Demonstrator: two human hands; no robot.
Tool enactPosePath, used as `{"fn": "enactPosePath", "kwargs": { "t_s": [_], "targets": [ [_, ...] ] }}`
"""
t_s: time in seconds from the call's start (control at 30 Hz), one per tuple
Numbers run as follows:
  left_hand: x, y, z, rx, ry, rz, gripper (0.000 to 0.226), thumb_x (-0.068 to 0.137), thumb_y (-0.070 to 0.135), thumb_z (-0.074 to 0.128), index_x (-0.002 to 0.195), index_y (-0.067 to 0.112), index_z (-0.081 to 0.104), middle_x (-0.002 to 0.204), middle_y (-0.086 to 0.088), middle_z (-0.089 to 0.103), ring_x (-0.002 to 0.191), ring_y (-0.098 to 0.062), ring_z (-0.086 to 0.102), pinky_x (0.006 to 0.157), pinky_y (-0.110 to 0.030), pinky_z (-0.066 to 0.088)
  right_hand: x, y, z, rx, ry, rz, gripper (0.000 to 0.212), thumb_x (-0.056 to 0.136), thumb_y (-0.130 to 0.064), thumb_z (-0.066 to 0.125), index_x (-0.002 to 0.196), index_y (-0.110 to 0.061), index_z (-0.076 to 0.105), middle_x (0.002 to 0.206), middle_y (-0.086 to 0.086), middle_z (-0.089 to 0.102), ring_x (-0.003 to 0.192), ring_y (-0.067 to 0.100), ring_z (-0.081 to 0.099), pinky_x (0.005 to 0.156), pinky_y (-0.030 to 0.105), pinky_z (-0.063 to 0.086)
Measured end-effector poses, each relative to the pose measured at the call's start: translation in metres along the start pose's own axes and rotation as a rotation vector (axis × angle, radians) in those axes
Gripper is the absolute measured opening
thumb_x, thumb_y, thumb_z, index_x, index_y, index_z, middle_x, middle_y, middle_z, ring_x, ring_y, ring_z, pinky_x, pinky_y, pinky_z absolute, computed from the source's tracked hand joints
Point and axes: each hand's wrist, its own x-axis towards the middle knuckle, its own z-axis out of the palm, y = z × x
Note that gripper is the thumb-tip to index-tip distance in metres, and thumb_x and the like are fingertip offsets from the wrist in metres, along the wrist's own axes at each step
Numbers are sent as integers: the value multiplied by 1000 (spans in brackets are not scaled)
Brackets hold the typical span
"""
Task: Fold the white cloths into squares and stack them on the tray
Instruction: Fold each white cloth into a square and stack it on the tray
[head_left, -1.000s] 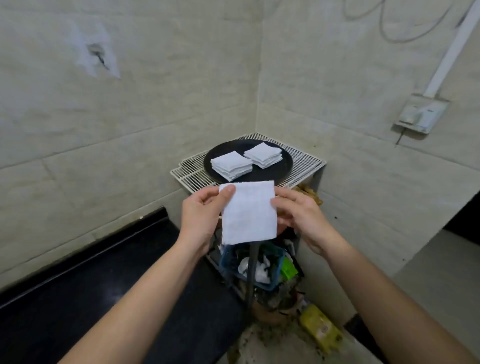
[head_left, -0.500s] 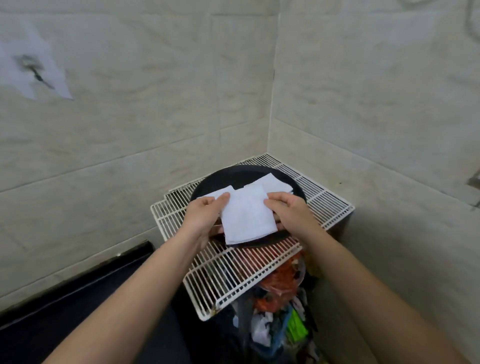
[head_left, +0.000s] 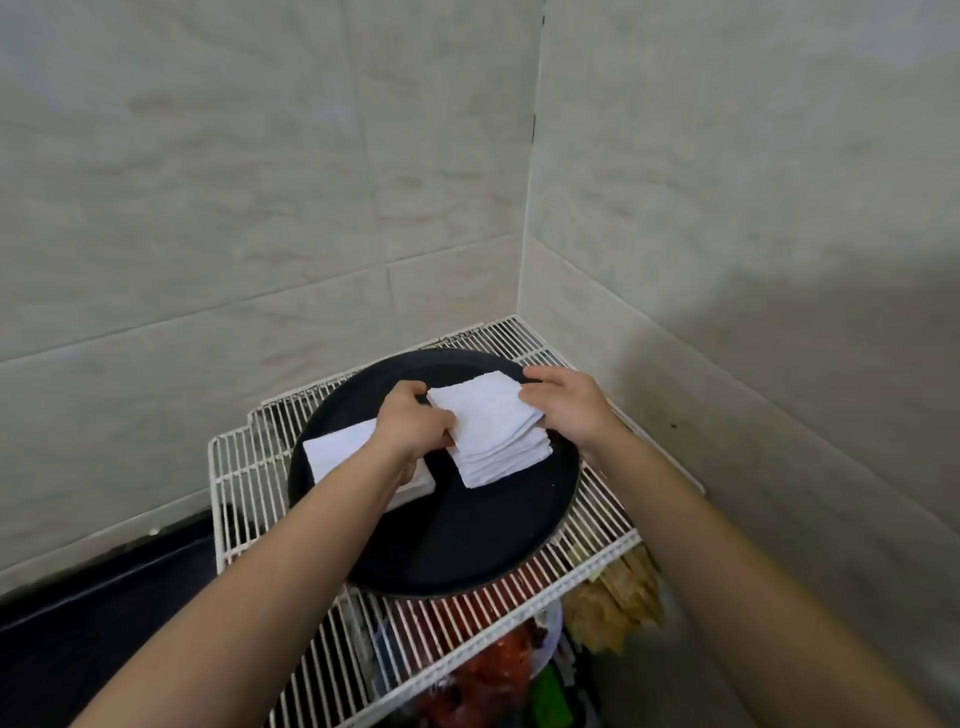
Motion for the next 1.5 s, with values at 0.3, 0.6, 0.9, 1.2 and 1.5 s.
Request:
{"fn": "enactPosePath", "kwargs": {
  "t_s": [0.3, 0.6, 0.9, 1.2, 1.5],
  "targets": [
    [2, -19, 5, 398, 80, 183, 51, 83, 5, 68, 131, 11, 53, 115, -9, 62, 100, -26, 64, 94, -40, 53, 2, 17, -8, -318, 2, -170, 37, 88, -15, 68, 124, -22, 65, 108, -5, 70, 96, 12, 67, 88, 30, 55],
    [-32, -39, 26, 835, -37, 561, 53, 106, 16, 32, 154, 2, 19, 165, -13, 7, 153, -24, 4, 122, -31, 7, -14, 33, -11, -1105, -40, -687, 45, 107, -28, 37, 149, -15, 43, 157, 4, 39, 142, 24, 36, 115, 45, 34],
    [-43, -34, 28, 929, -118, 512, 57, 106, 18, 32, 155, -2, 9, 165, -16, 1, 153, -24, 0, 117, -22, -2, -19, 38, -13, -1167, -204, -418, 55, 108, -40, 17, 159, -19, 11, 167, -3, 11, 154, 18, 6, 124, 41, 8],
    [-93, -54, -122, 1058, 449, 582, 62, 100, 47, 22, 152, 17, 34, 163, -13, 18, 151, -33, 14, 118, -56, 18, -37, -14, 83, -1020, -32, -739, 62, 104, -53, 24, 159, -26, 12, 167, 8, 7, 154, 28, 3, 124, 47, 10],
    [-268, -183, -363, 1179, 909, 128, 65, 98, 50, 29, 148, 11, 42, 160, -21, 24, 148, -42, 18, 112, -66, 22, -175, -22, 337, -988, -395, -1044, 68, 101, -60, 23, 159, -30, 5, 168, 8, -4, 154, 31, -6, 123, 48, 3]
  ]
}}
